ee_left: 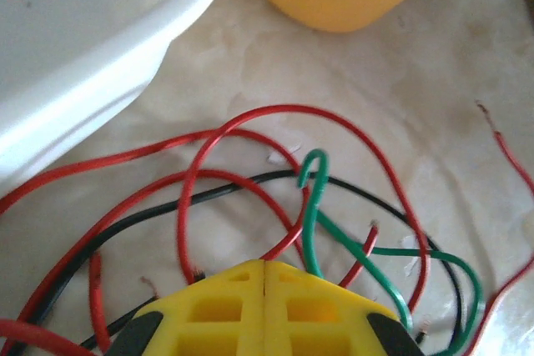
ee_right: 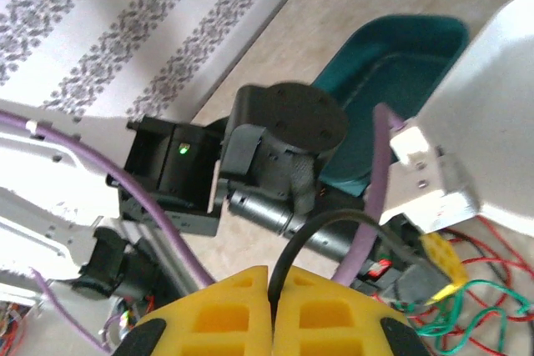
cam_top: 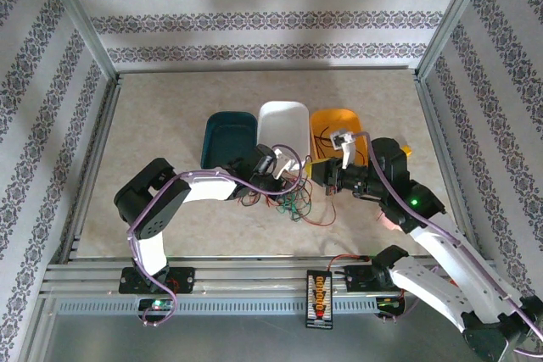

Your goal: Untangle the cables

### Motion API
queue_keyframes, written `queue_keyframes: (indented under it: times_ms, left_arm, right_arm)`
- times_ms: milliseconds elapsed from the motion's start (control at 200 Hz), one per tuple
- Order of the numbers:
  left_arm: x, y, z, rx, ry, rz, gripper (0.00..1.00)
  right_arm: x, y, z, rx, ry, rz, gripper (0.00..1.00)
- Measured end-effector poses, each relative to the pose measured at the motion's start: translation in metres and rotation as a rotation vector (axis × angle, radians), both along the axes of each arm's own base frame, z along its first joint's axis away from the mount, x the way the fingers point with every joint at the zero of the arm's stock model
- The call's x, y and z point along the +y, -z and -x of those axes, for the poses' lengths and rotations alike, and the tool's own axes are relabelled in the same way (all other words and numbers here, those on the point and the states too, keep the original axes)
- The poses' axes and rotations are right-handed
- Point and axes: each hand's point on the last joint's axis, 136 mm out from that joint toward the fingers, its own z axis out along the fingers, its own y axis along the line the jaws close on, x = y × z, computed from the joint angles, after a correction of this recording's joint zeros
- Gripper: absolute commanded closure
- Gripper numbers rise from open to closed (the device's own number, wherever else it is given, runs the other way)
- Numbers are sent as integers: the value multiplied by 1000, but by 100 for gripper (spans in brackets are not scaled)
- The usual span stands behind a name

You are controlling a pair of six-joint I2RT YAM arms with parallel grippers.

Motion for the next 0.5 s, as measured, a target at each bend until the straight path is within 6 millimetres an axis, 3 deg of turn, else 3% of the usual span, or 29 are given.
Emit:
queue_keyframes:
  times_ms: [130, 395, 500]
  left_arm:
    - [9, 11, 2, 0, -21, -31, 100]
    - [12, 14, 0, -23, -41, -28, 100]
    - [13, 14, 0, -25, -48, -22, 100]
  right_arm:
    - [-19, -29, -9, -95, 100, 7, 100]
    - [-69, -134, -10, -404, 321, -45, 100]
    - [-77, -155, -15, -463, 370, -46, 100]
